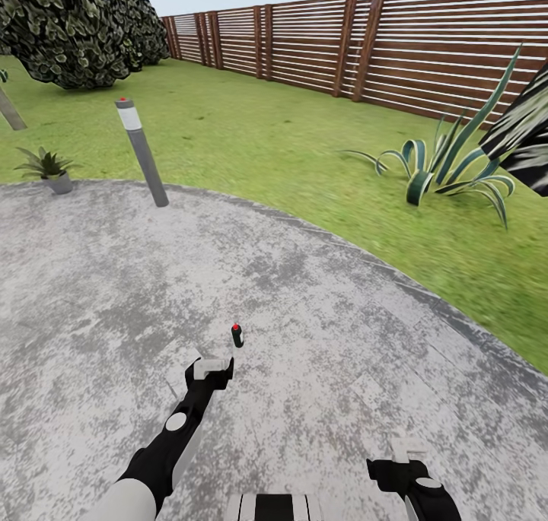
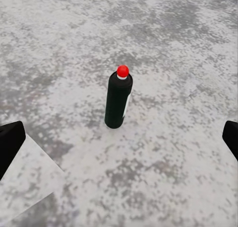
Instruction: Pick up the pesticide atomizer in the garden and spray insectifuge to fully cover both potted plants in the garden.
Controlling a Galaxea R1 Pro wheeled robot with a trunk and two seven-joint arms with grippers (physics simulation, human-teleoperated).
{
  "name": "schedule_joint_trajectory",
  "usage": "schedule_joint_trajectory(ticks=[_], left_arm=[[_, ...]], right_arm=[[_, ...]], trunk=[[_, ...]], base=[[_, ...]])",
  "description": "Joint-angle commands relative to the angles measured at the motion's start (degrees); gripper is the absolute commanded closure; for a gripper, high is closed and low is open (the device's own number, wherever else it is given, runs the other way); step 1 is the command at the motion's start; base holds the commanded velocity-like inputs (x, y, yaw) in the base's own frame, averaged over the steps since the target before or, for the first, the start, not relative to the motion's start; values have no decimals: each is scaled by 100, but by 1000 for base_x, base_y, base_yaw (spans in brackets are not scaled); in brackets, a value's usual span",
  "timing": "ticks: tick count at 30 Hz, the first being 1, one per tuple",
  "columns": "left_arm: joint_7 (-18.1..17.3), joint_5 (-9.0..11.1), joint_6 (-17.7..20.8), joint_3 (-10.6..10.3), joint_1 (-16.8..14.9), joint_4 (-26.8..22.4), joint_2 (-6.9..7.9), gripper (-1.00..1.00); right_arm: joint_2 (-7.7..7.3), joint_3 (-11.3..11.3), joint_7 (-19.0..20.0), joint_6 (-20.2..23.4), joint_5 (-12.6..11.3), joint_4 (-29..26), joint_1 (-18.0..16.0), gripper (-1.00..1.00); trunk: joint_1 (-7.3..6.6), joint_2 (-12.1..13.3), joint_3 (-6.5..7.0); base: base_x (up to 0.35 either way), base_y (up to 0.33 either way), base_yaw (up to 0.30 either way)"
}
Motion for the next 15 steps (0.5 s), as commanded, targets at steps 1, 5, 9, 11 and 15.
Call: schedule_joint_trajectory(ticks=[1,5,9,11,15], left_arm=[[-1,25,-18,-11,-3,4,3,-100],[-1,25,-18,-9,-3,4,4,-100],[-1,25,-25,-8,-3,4,5,-100],[-1,25,-25,-8,-3,4,4,-100],[-1,25,-21,-8,-3,4,6,-100]], right_arm=[[0,1,5,34,52,-8,-1,-100],[0,1,5,34,52,-6,-1,-100],[0,1,5,34,52,-7,-2,-100],[0,1,5,34,52,-7,-1,-100],[0,1,5,34,52,-8,-1,-100]], trunk=[[-1,-1,-4],[-1,-1,-4],[-1,-1,-4],[-1,-1,-4],[-1,-1,-4]], base=[[0,0,0],[0,0,0],[0,0,0],[14,0,0],[154,0,0]])
